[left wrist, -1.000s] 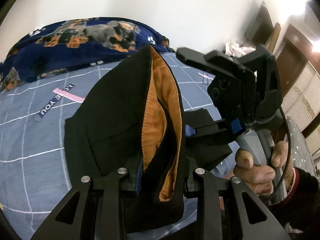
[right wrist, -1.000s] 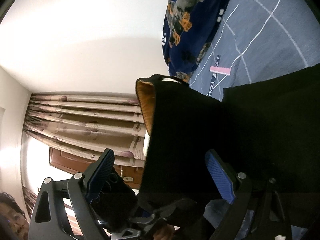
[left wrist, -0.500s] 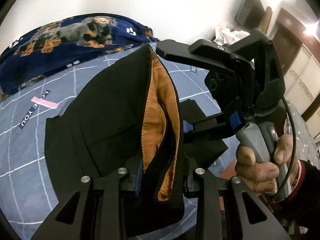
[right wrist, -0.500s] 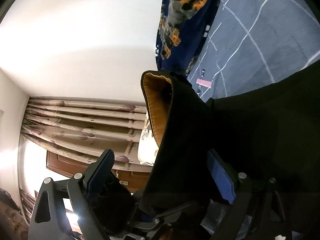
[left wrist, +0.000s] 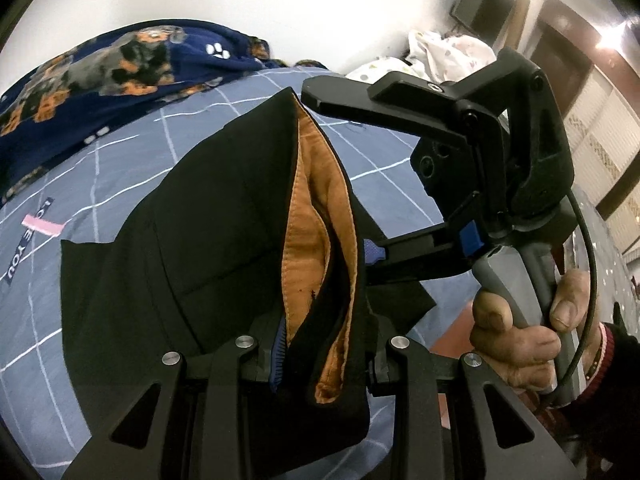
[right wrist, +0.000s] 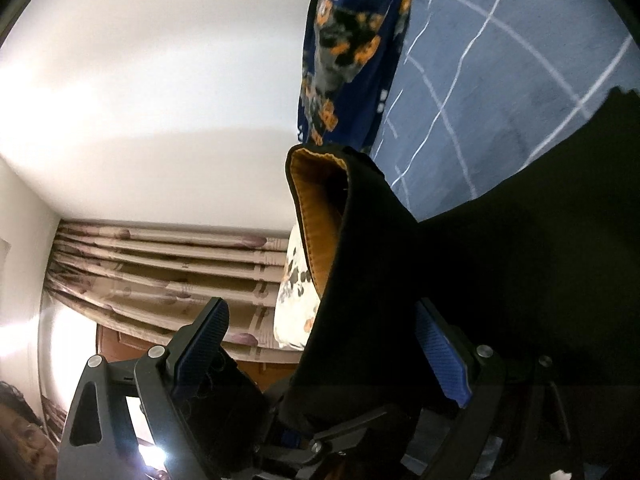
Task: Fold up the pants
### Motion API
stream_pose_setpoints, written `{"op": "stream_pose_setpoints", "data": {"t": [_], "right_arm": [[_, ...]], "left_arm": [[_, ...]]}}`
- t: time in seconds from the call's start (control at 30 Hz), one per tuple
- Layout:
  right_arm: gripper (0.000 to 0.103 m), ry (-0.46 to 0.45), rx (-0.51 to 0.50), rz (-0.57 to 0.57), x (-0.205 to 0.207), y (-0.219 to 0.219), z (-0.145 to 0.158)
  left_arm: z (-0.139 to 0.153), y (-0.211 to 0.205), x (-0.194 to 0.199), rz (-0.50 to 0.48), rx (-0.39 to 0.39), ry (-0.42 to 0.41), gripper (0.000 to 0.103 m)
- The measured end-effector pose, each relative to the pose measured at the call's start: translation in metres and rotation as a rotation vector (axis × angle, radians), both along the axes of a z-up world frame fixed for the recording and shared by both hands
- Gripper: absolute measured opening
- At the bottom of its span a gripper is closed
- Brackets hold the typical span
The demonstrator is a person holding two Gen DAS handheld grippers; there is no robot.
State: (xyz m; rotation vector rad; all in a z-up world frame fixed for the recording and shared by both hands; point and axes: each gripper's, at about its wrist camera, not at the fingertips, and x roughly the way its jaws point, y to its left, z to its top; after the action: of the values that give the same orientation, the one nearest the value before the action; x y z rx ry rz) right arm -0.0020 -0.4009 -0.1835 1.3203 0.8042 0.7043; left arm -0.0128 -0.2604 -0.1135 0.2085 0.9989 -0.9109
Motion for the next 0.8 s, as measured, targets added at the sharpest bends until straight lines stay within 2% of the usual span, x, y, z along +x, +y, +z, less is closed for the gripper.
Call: {"op": "stream_pose_setpoints", "data": {"t": [0.27,0.43,0.53,0.57,0.7,0.8], "right_arm": [[0.092,0.033,0.015,-0.043,-0.011,-0.025,-0.018],[0.092,0.068,0.031,-0.066,-0.011,-0.035,-0.035],[0.091,0.085,0.061,-0.078,-0.011,-0.040,-0.043],[0.091,0.086,0.059,-0.078,-0.011,-0.041,-0.044],[0.091,0.105,0.031,-0.074,-0.007,-0.042,-0.043],[0.089,0.130,-0.008,-0.061,-0.007,-0.043,-0.040]], "left_arm": [[-0.017,-0.034,-0.010,-0.059,0.055,-0.033,0.032],[-0.025,-0.041,-0.014,-0.108,0.051,-0.022,0.037],[-0.019,-0.036,-0.019,-0.143,0.011,-0.002,0.049],[-0.015,-0.033,-0.021,-0.146,-0.001,-0.014,0.054],[0.007,-0.019,-0.027,-0.158,-0.053,-0.053,0.061],[0.023,0.003,-0.024,-0.108,-0.066,-0.106,0.069]]}}
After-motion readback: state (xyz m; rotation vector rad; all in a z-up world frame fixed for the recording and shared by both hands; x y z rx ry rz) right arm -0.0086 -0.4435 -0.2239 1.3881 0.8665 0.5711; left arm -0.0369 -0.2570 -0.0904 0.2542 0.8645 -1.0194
